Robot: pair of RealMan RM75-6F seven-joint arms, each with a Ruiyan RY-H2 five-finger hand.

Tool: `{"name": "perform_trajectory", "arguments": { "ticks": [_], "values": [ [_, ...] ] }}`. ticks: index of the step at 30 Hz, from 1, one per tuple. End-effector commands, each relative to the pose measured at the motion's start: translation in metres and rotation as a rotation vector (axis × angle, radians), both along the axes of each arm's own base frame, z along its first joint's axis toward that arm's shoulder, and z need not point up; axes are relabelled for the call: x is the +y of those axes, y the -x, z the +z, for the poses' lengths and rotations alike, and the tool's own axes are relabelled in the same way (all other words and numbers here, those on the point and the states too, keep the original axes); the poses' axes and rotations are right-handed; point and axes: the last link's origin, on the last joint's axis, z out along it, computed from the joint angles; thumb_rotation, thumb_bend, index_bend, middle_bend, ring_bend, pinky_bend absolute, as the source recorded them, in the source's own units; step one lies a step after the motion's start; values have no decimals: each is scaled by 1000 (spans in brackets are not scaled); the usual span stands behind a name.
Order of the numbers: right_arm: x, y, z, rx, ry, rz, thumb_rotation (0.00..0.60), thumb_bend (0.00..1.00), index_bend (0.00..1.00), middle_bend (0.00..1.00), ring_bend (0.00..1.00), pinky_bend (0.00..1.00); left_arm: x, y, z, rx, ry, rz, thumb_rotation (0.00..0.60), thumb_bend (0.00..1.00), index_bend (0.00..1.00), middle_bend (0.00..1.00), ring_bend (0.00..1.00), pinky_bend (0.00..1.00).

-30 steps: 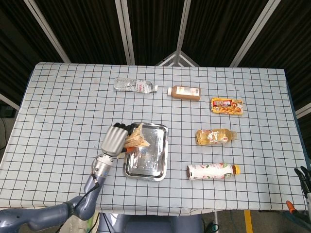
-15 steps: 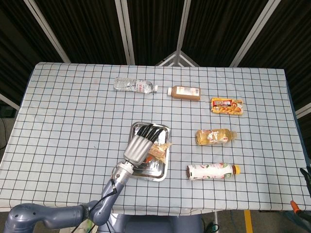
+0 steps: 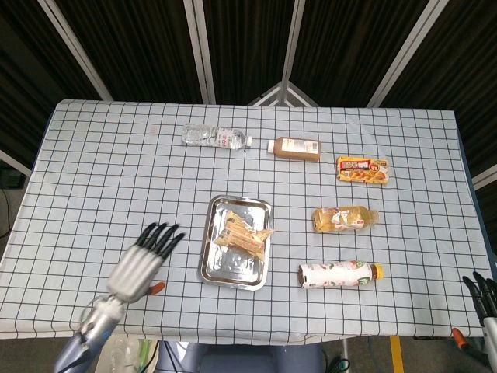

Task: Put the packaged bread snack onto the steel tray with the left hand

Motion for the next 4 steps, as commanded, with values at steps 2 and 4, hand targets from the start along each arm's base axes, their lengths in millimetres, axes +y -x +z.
{"name": "perform_trajectory", "arguments": {
  "ticks": [2,4],
  "values": [
    [0,-4,-5,1,-6,17,600,323,0,0,0,0,-75,83,52,70,-24,194,600,62,0,0,0,50],
    [0,-5,-8,11,-17,17,600,324,0,0,0,0,-76,89,60,48,-56,215,600,62,0,0,0,50]
  ]
}}
